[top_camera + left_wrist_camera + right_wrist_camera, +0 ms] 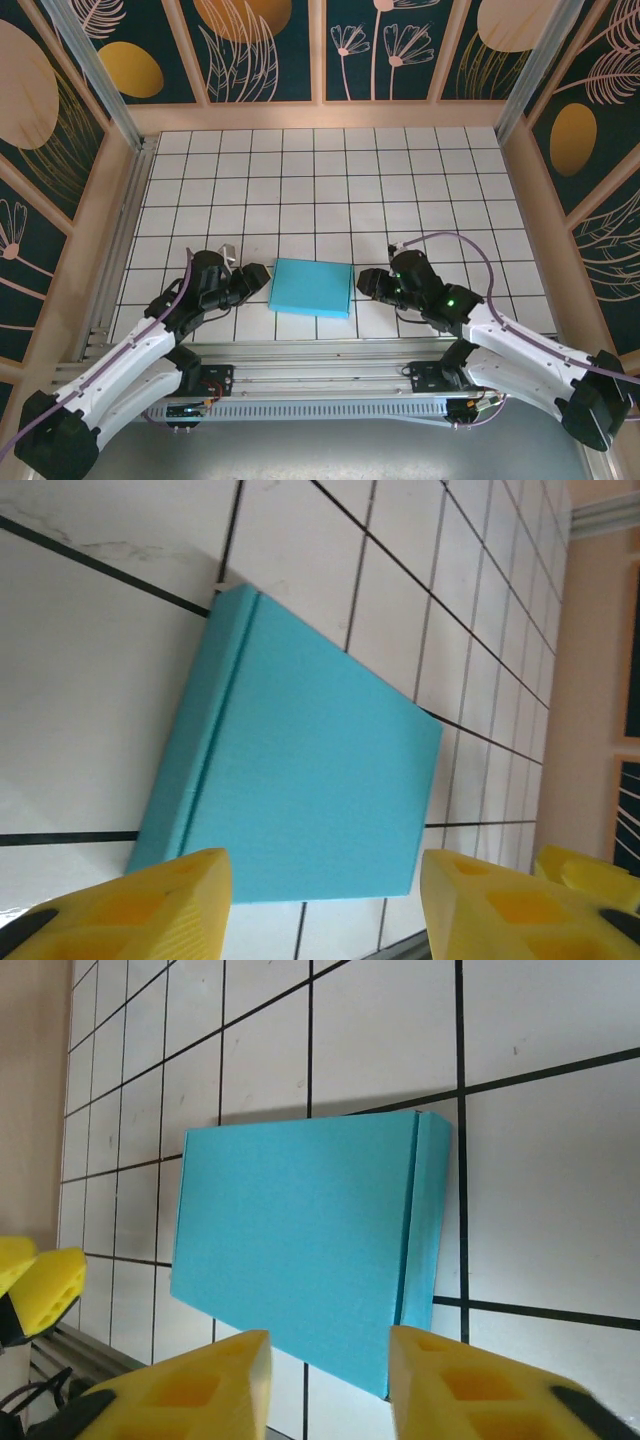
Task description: Fold the paper box
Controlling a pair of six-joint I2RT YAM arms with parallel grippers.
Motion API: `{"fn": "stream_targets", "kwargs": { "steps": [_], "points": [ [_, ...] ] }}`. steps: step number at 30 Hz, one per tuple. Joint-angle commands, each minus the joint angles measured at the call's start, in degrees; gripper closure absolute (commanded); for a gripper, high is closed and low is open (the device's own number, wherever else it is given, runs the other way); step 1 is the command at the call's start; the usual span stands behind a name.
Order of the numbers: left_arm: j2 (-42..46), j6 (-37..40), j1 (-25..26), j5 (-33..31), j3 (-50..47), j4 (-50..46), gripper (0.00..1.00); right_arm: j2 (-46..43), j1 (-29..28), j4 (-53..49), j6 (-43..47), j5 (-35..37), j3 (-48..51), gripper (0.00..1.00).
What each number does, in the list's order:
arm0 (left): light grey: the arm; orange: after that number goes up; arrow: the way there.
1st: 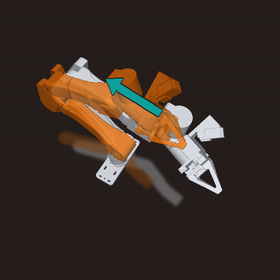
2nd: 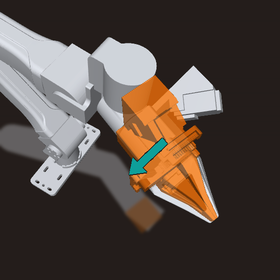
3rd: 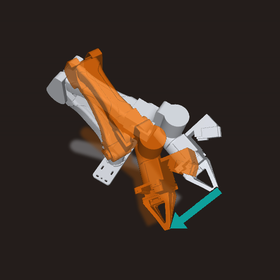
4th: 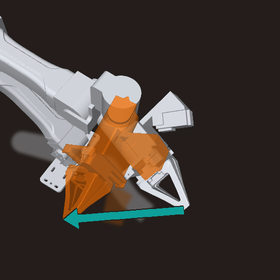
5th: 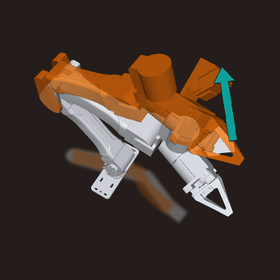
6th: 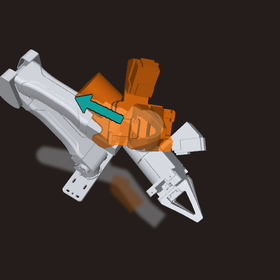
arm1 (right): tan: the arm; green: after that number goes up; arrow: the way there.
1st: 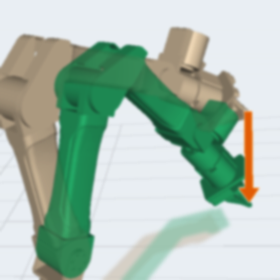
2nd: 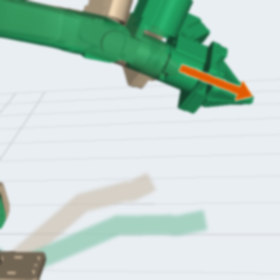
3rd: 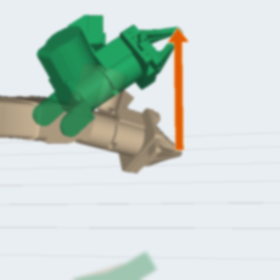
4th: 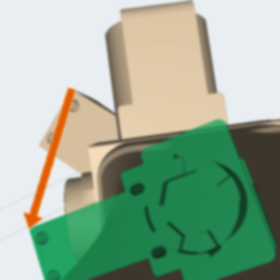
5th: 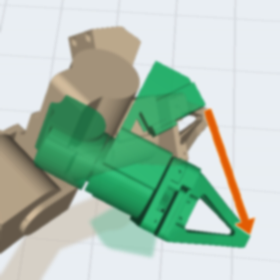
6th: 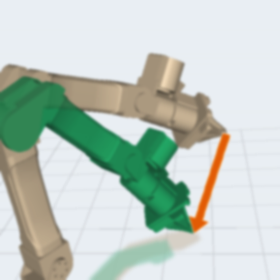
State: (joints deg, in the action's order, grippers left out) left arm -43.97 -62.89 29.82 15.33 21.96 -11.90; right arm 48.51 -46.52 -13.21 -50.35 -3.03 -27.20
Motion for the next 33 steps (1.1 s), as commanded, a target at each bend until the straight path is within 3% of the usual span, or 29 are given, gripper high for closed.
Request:
{"fn": "stream_targets", "kwargs": {
  "steps": [1,7,11,17,20,25,33],
  "points": [
    [-2.8,-0.4,0.8,-2.5,-0.7,-0.2,0.47,4.4,0.5,2.3,-4.7,1.2,0.4,0.58],
    [-14.9,8.1,0.9,-1.1,-0.5,10.3,0.27,14.9,0.0,16.1,-7.3,-5.1,3.0,0.53],
    [-23.0,10.0,0.9,1.2,-0.1,15.2,0.27,21.9,-0.3,21.6,-7.8,-6.9,2.8,0.58],
    [-29.1,7.8,0.9,3.2,0.1,22.3,0.53,29.3,-0.7,27.1,-9.6,-6.9,-0.2,0.71],
    [-31.0,7.3,0.9,1.3,2.1,23.1,0.63,32.6,-0.5,29.1,-10.4,-5.7,-3.0,0.76],
    [-40.0,8.8,0.6,-4.5,10.9,22.5,0.68,43.0,3.4,29.6,-8.9,-4.8,-11.8,0.77],
    [-60.6,11.4,-5.4,-5.2,30.2,27.2,0.69,62.3,11.9,32.5,-2.5,-5.5,-31.2,0.77]
  ]
}}
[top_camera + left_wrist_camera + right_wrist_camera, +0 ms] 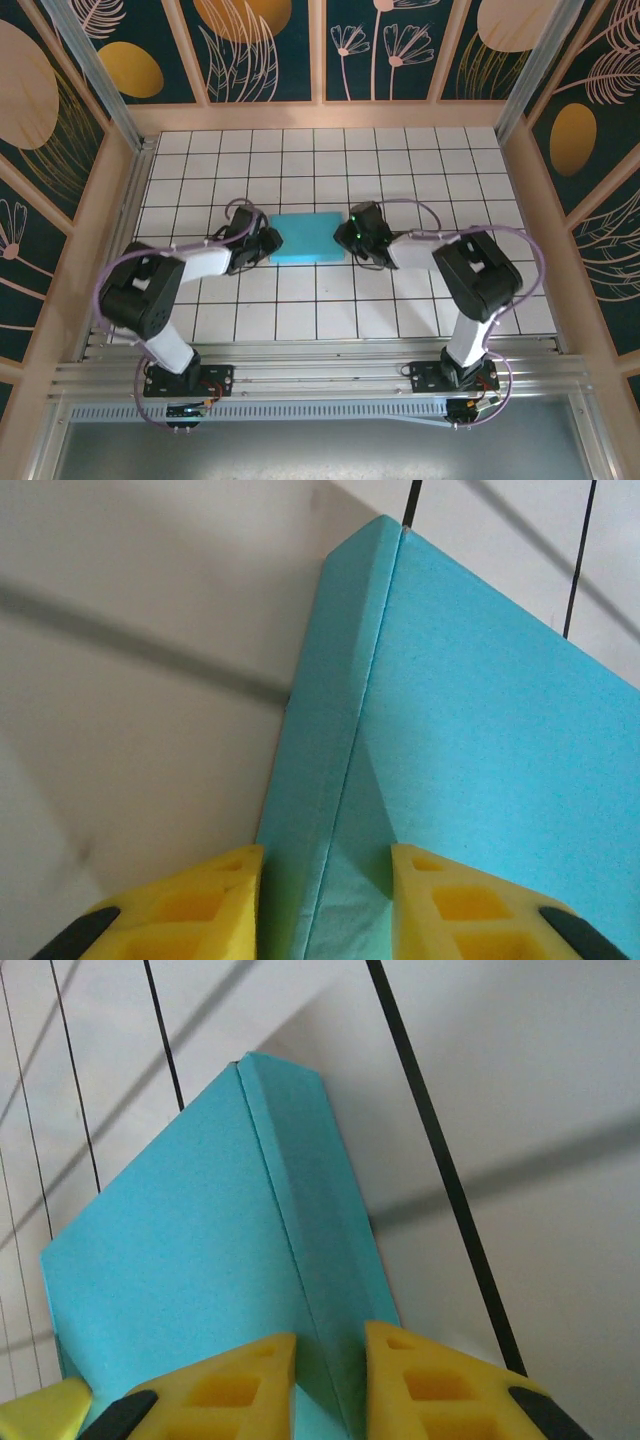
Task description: Fold the paper box
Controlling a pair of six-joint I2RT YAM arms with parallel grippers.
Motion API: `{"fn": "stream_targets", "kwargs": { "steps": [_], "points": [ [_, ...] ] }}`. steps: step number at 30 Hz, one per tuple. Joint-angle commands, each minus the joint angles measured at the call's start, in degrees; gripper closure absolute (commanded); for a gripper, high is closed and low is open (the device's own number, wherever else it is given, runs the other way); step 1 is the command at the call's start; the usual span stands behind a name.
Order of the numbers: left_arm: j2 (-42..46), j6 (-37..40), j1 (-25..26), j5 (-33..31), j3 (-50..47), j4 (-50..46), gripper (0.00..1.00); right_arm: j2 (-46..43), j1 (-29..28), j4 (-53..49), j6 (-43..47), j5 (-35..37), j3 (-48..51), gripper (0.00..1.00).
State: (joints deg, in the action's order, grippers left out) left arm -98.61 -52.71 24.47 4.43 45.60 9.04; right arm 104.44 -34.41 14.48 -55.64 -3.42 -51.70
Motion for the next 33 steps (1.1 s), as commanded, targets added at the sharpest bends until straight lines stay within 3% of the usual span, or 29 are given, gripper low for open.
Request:
{"fn": "stream_targets", "kwargs": {
  "steps": [1,9,12,17,20,27,33],
  "points": [
    [-8.6,1.7,-0.7,6.9,9.4,6.4,0.68,8.9,0.5,4.5,3.5,-5.5,-9.9,0.77],
    [-29.6,5.9,-6.6,6.1,37.8,-0.1,0.67,32.3,5.6,-2.7,8.2,-7.7,-44.7,0.76],
    [-34.2,6.0,-8.2,5.9,44.0,-0.5,0.62,39.9,7.0,-4.9,7.2,-9.5,-55.9,0.72],
    [-38.2,7.3,-10.1,6.6,50.8,-2.5,0.53,44.9,7.5,-7.9,8.1,-9.6,-66.4,0.71],
    [-37.2,8.9,-10.3,6.9,51.2,-2.1,0.44,43.8,8.1,-9.4,9.1,-10.1,-68.0,0.67],
    [-30.2,14.2,-11.3,2.8,51.3,-6.0,0.18,33.0,10.1,-13.0,13.1,-8.3,-64.7,0.46],
    [-13.7,17.8,-12.1,-0.5,39.5,-5.1,0.09,12.9,12.6,-10.7,20.9,-5.6,-46.1,0.36]
  ]
}}
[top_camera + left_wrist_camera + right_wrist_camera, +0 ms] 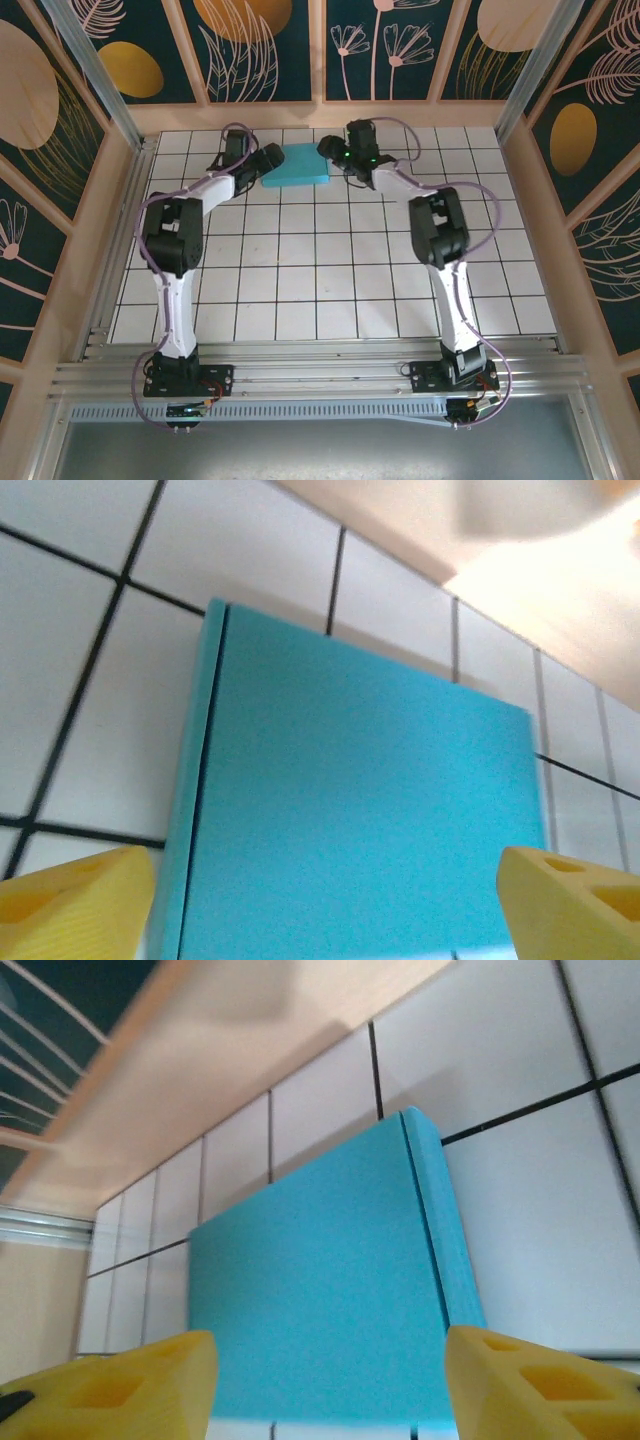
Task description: Fold the paper box
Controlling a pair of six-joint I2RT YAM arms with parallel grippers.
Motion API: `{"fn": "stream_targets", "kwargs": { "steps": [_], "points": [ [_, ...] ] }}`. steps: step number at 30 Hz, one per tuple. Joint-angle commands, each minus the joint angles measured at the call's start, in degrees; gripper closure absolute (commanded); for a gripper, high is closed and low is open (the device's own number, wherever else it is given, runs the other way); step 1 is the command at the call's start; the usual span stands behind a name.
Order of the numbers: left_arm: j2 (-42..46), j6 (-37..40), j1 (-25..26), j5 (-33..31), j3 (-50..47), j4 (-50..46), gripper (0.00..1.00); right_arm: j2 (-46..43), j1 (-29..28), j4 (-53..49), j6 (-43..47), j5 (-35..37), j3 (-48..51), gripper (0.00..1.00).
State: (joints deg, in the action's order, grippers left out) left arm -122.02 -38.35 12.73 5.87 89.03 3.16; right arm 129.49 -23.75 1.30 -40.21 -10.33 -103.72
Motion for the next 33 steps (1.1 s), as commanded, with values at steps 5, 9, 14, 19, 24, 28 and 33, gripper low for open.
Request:
{"fn": "stream_targets", "kwargs": {
  "steps": [5,9,14,19,24,28,33],
  "points": [
    [31.2,7.7,-0.4,-4.9,-24.2,5.8,0.01,-35.4,5.2,5.7,15.7,6.9,29.7,0.29],
    [49.3,10.0,-0.4,-14.3,-44.4,13.4,0.01,-52.5,8.3,9.1,23.6,15.5,47.6,0.14],
    [66.4,18.7,-0.3,-27.4,-64.0,23.5,0.01,-68.4,14.2,22.2,30.0,22.5,71.5,0.01],
    [71.2,33.8,-0.4,-32.2,-75.8,35.1,0.01,-67.6,21.2,40.3,36.1,23.4,87.6,0.01],
    [64.7,40.2,-0.8,-35.0,-83.3,51.4,0.01,-54.7,25.8,58.2,38.7,16.9,92.0,0.01],
    [52.0,38.7,-6.1,-25.1,-85.3,69.4,0.01,-39.7,27.0,82.0,37.1,11.5,95.0,0.01],
    [35.3,33.3,-12.4,-14.4,-79.4,76.0,0.01,-39.8,27.4,79.7,36.9,9.7,93.7,0.01]
  ]
}}
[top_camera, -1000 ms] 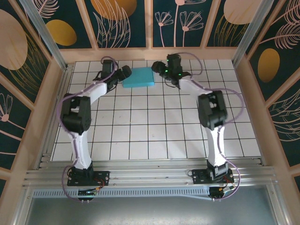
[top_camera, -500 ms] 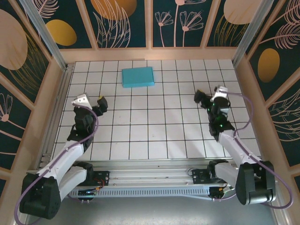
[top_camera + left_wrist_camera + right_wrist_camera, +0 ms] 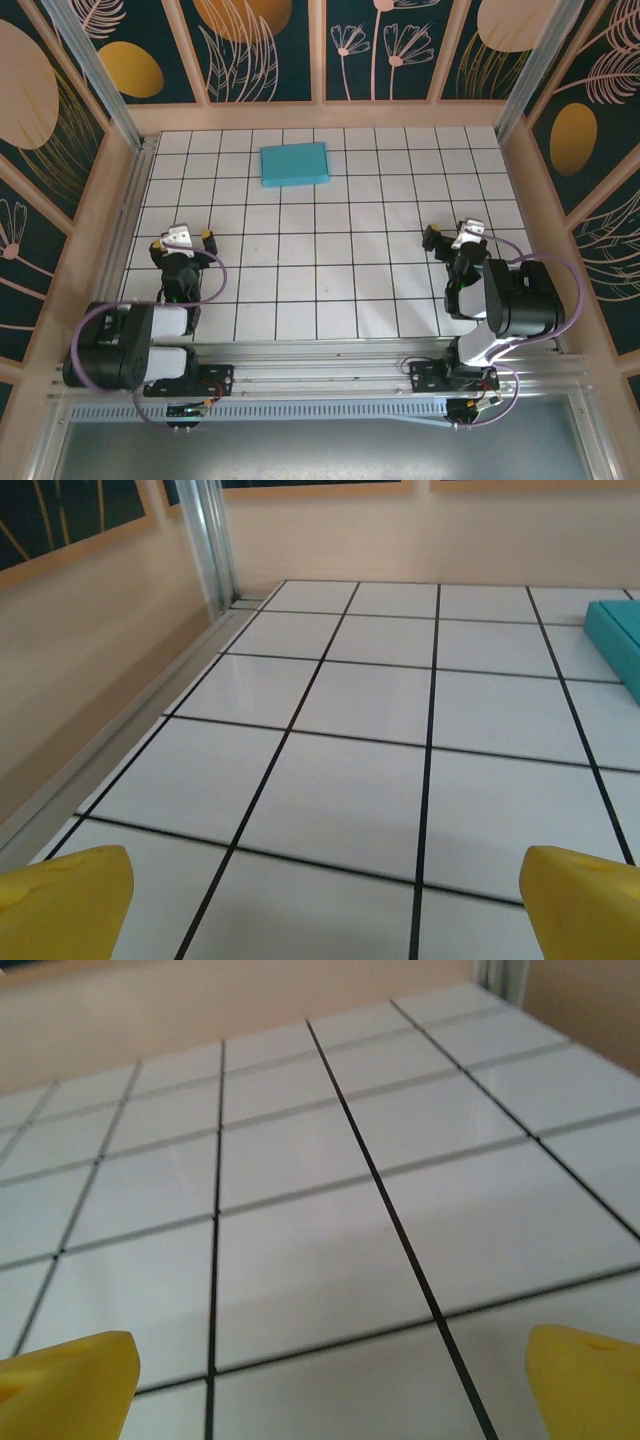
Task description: Fold the paper box
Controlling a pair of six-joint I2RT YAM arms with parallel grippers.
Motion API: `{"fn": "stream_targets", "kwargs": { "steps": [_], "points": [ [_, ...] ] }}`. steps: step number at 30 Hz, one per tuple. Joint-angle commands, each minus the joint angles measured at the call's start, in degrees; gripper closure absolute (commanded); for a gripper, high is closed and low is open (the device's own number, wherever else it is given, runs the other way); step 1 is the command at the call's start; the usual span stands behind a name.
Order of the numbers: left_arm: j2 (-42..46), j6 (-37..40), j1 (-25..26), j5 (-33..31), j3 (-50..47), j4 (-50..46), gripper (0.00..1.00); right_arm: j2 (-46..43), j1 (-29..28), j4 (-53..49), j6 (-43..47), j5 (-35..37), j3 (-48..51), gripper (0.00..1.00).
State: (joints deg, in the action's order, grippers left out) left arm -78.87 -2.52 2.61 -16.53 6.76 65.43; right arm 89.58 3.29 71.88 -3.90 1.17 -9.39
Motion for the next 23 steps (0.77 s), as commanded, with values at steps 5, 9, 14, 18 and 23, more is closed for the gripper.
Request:
{"fn": "stream_targets", "kwargs": {
  "steps": [5,9,14,18,23],
  "points": [
    [-8.2,-3.5,-2.8,7.4,6.1,8.5,0.01,0.2,-0.8,6.7,1.4,0.2,-1.9,0.01],
    [-8.0,-2.5,-2.8,9.3,7.0,6.7,0.01,0.2,-0.9,6.9,1.5,0.2,-1.9,0.01],
    [-8.0,-1.9,-2.8,10.7,7.3,6.4,0.01,0.0,-1.0,3.8,3.3,-3.8,-3.4,0.01],
    [-8.1,-1.9,-2.8,10.7,7.3,6.2,0.01,0.2,-0.8,4.1,3.0,-4.6,-3.4,0.01],
    [-8.0,-1.9,-2.8,10.7,7.3,6.2,0.01,0.2,-0.9,4.9,3.3,-4.9,-2.9,0.01]
  ]
}}
